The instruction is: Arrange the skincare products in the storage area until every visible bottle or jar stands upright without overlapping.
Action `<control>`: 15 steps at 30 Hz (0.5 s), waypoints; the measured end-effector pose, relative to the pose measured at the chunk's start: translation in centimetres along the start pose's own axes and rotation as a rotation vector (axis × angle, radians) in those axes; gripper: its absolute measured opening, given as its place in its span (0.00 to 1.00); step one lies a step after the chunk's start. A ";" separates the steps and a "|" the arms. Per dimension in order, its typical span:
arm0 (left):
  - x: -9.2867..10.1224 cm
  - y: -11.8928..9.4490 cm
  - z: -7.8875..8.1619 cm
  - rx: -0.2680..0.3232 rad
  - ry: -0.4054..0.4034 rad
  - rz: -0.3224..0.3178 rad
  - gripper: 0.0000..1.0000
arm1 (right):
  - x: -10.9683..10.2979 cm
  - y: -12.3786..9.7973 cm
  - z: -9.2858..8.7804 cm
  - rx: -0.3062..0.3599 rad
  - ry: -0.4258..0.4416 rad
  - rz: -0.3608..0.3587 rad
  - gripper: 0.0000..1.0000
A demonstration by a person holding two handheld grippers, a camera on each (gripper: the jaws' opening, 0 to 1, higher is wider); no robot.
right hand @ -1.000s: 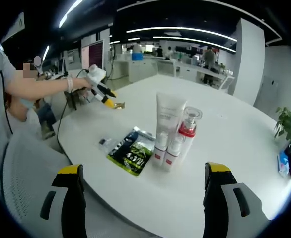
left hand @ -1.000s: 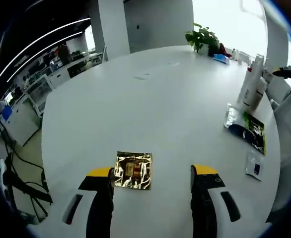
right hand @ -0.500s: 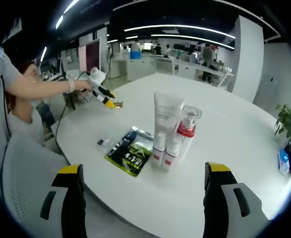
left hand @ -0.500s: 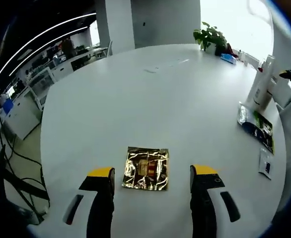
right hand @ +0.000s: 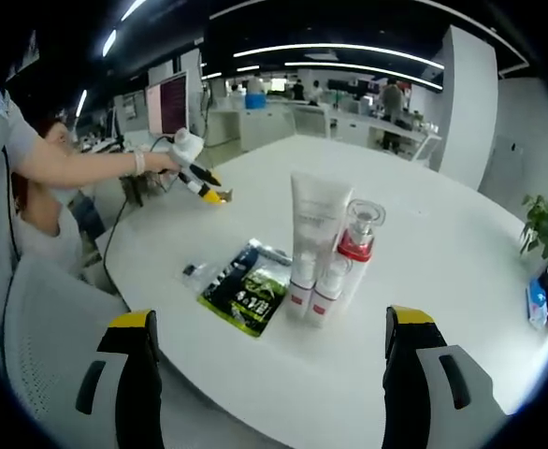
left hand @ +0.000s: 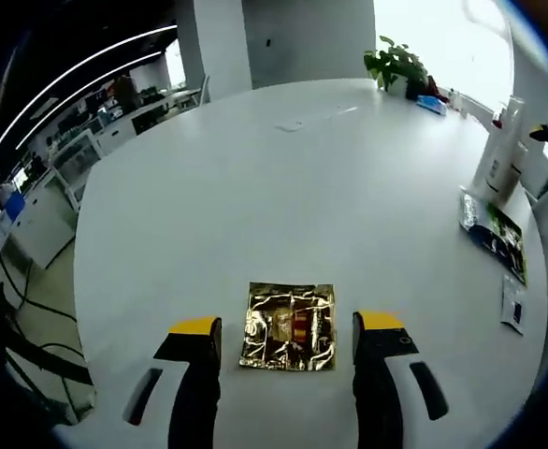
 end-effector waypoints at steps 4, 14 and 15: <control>0.4 0.2 -0.5 -0.022 0.005 -0.019 0.54 | 0.0 0.1 0.0 0.003 0.003 -0.001 1.00; 0.4 0.2 -0.3 -0.016 -0.012 -0.033 0.48 | 0.1 0.1 0.0 0.002 0.005 -0.004 1.00; 0.4 0.2 -0.3 -0.017 -0.014 -0.033 0.48 | 0.0 0.1 0.0 0.002 0.004 -0.003 1.00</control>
Point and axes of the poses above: the point that each gripper's makers call its tool centre point, and the gripper's own axes: y roughly forward along the fingers, x roughly to its right, z roughly out of its top, the point moved 2 cm from there along -y, roughly backward along the fingers, and after that the axes turned 7 degrees about x, right-handed, at the moved point
